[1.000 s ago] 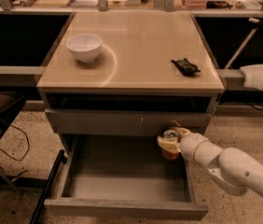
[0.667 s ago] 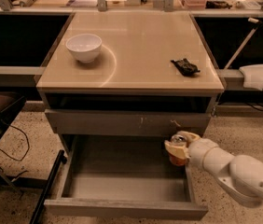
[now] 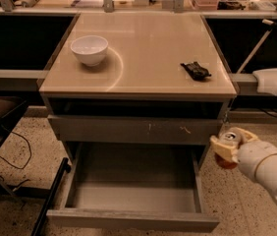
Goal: Pick coke can from middle drawer and place on counter
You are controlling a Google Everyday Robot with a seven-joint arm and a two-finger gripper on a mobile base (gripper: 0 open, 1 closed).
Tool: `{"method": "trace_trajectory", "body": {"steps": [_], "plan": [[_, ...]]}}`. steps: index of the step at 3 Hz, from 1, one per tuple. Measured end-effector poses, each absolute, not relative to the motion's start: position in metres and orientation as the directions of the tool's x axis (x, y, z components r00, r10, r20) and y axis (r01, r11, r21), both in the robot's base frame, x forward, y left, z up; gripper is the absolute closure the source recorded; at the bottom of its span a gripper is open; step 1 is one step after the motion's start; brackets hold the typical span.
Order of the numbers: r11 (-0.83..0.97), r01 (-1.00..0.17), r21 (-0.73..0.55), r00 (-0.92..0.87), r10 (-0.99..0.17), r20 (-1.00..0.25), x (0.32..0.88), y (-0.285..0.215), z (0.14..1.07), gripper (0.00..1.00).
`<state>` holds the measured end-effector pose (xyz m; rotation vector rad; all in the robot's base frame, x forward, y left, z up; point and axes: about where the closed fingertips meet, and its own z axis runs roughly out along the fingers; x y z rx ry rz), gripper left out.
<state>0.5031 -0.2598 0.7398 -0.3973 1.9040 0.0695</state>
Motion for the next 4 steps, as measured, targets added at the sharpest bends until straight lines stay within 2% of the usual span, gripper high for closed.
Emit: {"method": "trace_trajectory", "body": {"steps": [1,3,4], "plan": [[0.957,-0.213,-0.199,-0.259,-0.252,-0.932,0.524,-0.298,0.807,1.0],[0.978,-0.032,-0.208,-0.149,-0.211,-0.966,0.607,-0.341,0.936,1.0],[0.979,-0.04,-0.199,-0.098,-0.202,-0.974,0.644,-0.315,0.979,1.0]]}}
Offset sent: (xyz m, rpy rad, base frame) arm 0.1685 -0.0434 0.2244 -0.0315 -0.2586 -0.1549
